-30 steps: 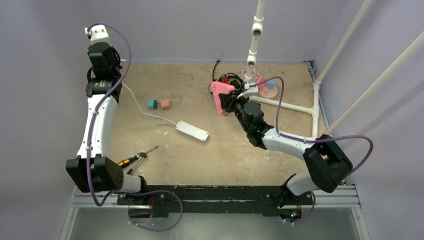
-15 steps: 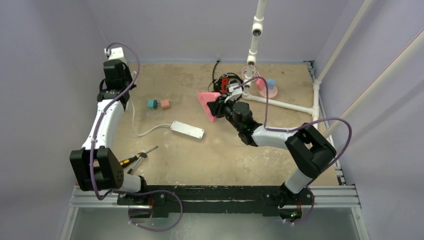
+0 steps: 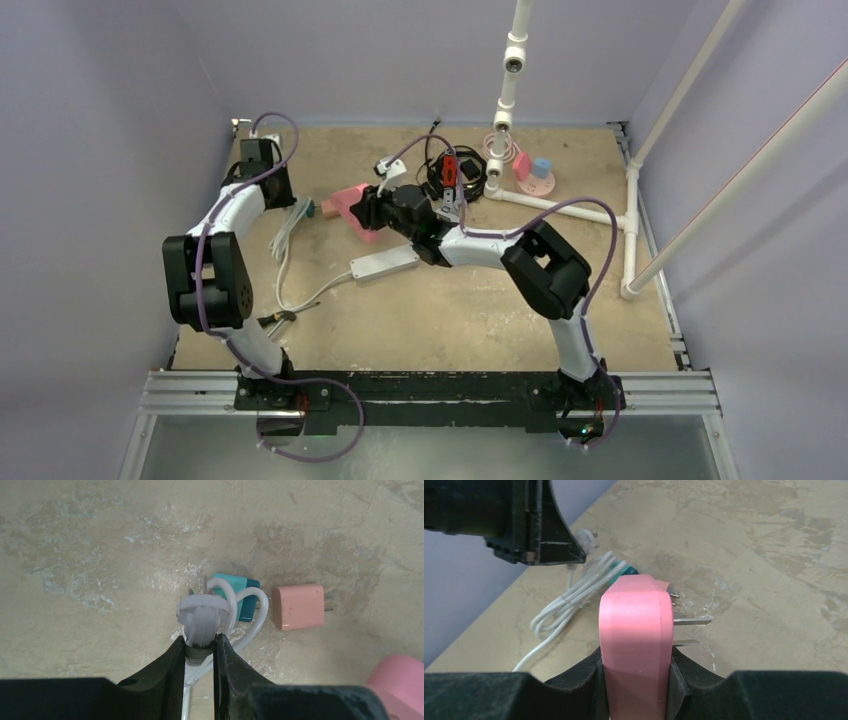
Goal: Pull the plug off the socket
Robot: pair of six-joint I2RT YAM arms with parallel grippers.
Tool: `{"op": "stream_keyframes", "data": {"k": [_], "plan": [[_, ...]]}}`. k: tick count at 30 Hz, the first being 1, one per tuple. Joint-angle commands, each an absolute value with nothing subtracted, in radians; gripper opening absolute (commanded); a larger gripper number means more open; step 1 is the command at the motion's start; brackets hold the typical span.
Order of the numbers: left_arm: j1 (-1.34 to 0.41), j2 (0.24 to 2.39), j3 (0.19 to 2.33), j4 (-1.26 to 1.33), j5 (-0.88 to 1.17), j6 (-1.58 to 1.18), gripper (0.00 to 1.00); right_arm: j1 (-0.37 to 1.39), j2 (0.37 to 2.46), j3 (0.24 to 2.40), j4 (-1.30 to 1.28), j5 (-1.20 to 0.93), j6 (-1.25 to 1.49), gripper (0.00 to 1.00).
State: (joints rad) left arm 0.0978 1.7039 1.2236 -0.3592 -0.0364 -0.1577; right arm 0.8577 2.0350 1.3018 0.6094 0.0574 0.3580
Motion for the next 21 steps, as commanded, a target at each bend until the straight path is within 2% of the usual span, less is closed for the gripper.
{"op": "stream_keyframes", "data": {"k": [1, 3, 5, 11, 13, 14, 17, 21], "plan": [[0.102, 1.719, 1.283, -0.367, -0.03, -0.169, 0.16, 0.847, 2.112, 1.423, 0.554, 0.025, 0.348, 0.16], [0.103, 1.742, 1.295, -0.383, -0.034, -0.165, 0.24, 0.847, 2.149, 1.448, 0.542, 0.003, 0.349, 0.19], [0.103, 1.754, 1.305, -0.393, -0.034, -0.165, 0.36, 0.846, 2.172, 1.464, 0.534, -0.008, 0.351, 0.27], [0.103, 1.73, 1.301, -0.39, -0.039, -0.166, 0.77, 0.845, 2.193, 1.485, 0.525, 0.04, 0.348, 0.61], [0.102, 1.72, 1.302, -0.39, -0.051, -0.168, 0.92, 0.844, 2.19, 1.482, 0.522, 0.076, 0.348, 0.76], [0.103, 1.713, 1.301, -0.388, -0.06, -0.167, 0.96, 0.844, 2.182, 1.48, 0.52, 0.093, 0.349, 0.84], [0.102, 1.675, 1.293, -0.38, -0.088, -0.171, 0.99, 0.841, 2.152, 1.462, 0.516, 0.146, 0.345, 0.97], [0.1, 1.612, 1.273, -0.35, -0.084, -0.182, 0.99, 0.827, 2.079, 1.426, 0.513, 0.188, 0.344, 0.99]]}}
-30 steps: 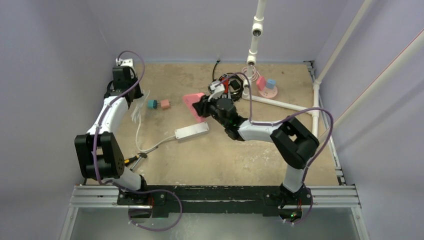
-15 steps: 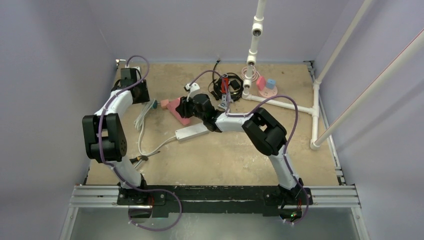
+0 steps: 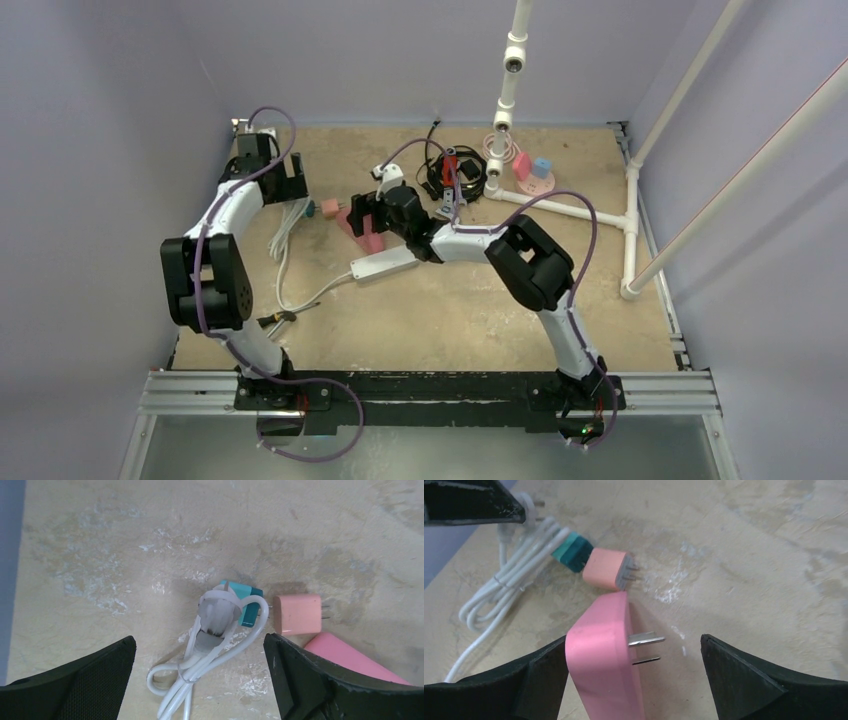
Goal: Pull the plug off the socket
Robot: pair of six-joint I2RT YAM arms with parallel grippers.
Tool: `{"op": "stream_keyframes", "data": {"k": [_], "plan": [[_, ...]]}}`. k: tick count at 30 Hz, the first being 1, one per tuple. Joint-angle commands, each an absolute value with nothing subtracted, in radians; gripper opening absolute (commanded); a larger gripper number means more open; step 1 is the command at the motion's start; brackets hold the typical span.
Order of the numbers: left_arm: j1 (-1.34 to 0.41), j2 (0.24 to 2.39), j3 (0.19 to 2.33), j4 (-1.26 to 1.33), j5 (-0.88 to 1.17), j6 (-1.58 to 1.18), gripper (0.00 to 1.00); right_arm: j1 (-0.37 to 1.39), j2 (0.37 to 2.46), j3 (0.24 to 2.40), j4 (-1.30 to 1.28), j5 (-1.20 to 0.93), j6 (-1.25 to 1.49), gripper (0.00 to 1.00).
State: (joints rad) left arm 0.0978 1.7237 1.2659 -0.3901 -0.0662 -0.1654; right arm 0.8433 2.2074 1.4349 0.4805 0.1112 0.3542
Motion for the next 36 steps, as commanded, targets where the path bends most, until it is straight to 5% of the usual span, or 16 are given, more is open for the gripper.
{"op": "stream_keyframes", "data": {"k": [1, 15, 36], "plan": [[0.101, 1.597, 1.269, -0.347, -0.078, -0.184, 0.99, 0.825, 2.057, 1.413, 0.511, 0.199, 0.342, 0.99], [-0.131, 1.422, 1.201, -0.314, -0.016, -0.19, 0.99, 0.825, 1.741, 1.064, 0.5, 0.172, 0.495, 0.95], [-0.164, 1.372, 1.203, -0.312, 0.055, -0.215, 0.99, 0.891, 1.677, 0.739, 0.596, 0.165, 0.785, 0.85]]}}
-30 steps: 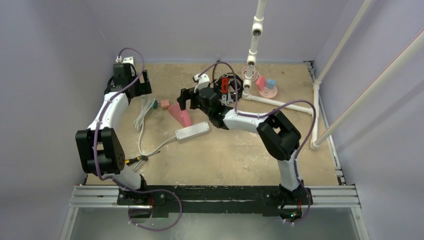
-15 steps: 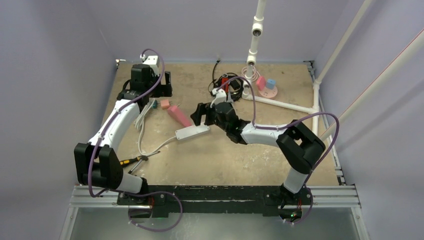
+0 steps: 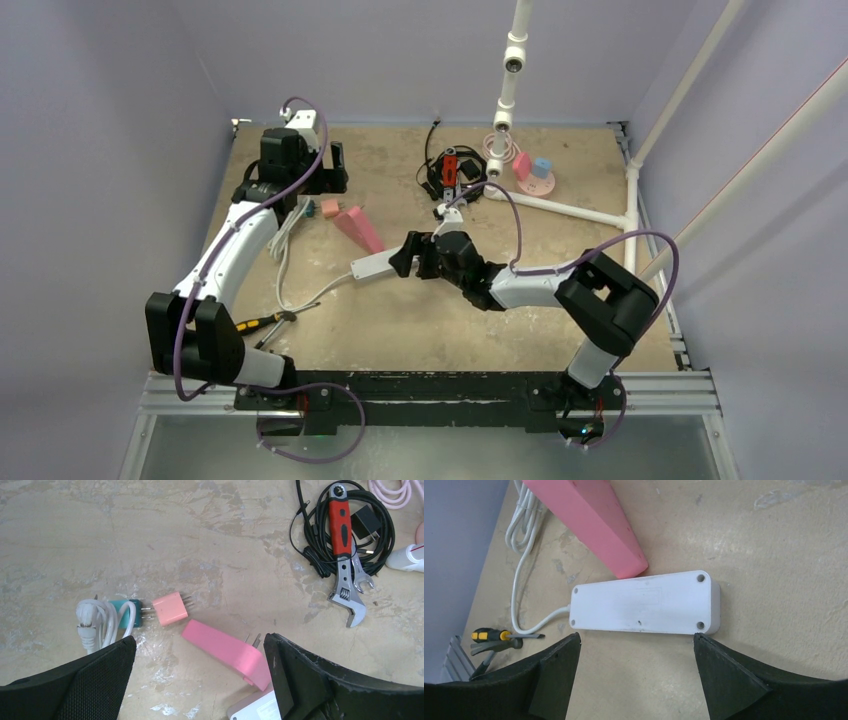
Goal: Pull the plug off the socket
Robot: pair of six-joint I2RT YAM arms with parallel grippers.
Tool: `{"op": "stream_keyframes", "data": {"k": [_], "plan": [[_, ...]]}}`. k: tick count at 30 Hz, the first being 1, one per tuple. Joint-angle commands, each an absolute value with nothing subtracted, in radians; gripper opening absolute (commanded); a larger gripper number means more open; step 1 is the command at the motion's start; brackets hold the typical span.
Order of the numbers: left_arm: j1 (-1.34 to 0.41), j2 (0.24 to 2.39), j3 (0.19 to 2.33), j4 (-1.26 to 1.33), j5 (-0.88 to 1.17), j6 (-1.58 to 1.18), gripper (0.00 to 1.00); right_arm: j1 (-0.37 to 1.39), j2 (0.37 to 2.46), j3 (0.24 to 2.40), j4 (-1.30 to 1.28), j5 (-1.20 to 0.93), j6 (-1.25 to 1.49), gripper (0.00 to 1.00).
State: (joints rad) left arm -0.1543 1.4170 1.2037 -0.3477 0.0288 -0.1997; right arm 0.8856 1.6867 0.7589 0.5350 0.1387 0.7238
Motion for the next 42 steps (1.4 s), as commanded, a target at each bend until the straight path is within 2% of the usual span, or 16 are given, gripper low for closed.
{"op": "stream_keyframes", "data": {"k": [1, 10, 27, 34, 42], "plan": [[-0.164, 1.37, 1.203, -0.312, 0.057, -0.216, 0.99, 0.891, 1.692, 0.747, 0.593, 0.162, 0.782, 0.83], [-0.166, 1.368, 1.201, -0.311, 0.061, -0.215, 0.99, 0.893, 1.835, 0.895, 0.575, 0.158, 0.73, 0.73], [-0.166, 1.372, 1.2, -0.311, 0.054, -0.212, 0.99, 0.893, 2.123, 1.304, 0.561, 0.091, 0.671, 0.72], [-0.178, 1.357, 1.197, -0.307, 0.067, -0.219, 0.99, 0.892, 1.957, 1.198, 0.519, 0.152, 0.65, 0.76], [-0.22, 1.351, 1.197, -0.31, 0.058, -0.214, 0.99, 0.824, 1.608, 0.885, 0.454, 0.263, 0.663, 0.8]]}}
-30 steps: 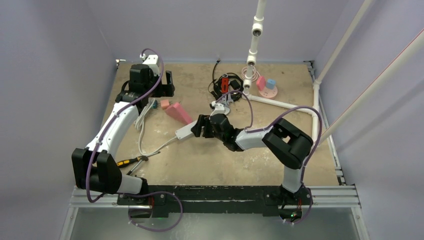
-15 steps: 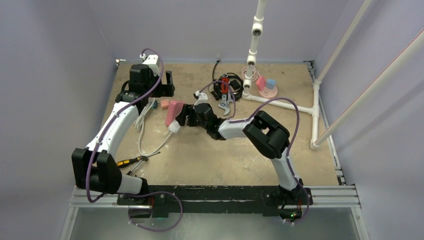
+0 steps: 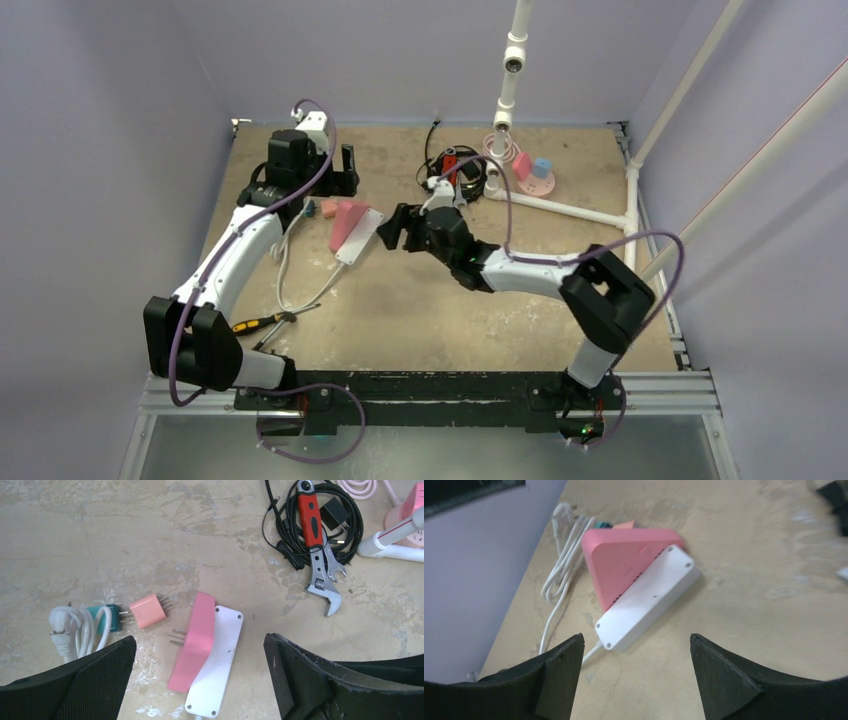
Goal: Pull the plug off the socket
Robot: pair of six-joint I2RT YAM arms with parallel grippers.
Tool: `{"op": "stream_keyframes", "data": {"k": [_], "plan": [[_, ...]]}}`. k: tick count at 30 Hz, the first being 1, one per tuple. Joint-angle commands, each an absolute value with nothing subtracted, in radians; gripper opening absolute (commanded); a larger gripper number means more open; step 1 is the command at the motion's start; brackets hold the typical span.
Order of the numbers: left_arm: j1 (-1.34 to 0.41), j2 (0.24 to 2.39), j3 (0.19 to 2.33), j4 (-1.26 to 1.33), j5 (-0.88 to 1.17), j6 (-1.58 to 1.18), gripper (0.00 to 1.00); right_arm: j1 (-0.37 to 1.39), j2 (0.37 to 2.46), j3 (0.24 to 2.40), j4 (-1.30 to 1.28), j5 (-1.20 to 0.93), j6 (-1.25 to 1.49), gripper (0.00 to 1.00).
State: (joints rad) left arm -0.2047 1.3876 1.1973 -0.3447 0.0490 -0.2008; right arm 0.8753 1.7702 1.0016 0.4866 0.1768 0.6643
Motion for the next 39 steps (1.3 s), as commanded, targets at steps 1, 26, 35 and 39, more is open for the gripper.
{"op": "stream_keyframes", "data": {"k": [1, 26, 35, 39], "plan": [[-0.222, 1.348, 1.197, -0.31, 0.058, -0.213, 0.99, 0.801, 1.56, 0.851, 0.442, 0.272, 0.668, 0.8], [-0.225, 1.326, 1.192, -0.307, 0.047, -0.206, 0.99, 0.09, 1.637, 1.074, 0.322, 0.385, 0.5, 0.9], [-0.225, 1.326, 1.193, -0.307, 0.052, -0.208, 0.99, 0.032, 1.896, 1.245, 0.288, 0.27, 0.456, 0.9], [-0.226, 1.327, 1.192, -0.305, 0.056, -0.209, 0.99, 0.032, 1.939, 1.269, 0.287, 0.26, 0.45, 0.9]]}}
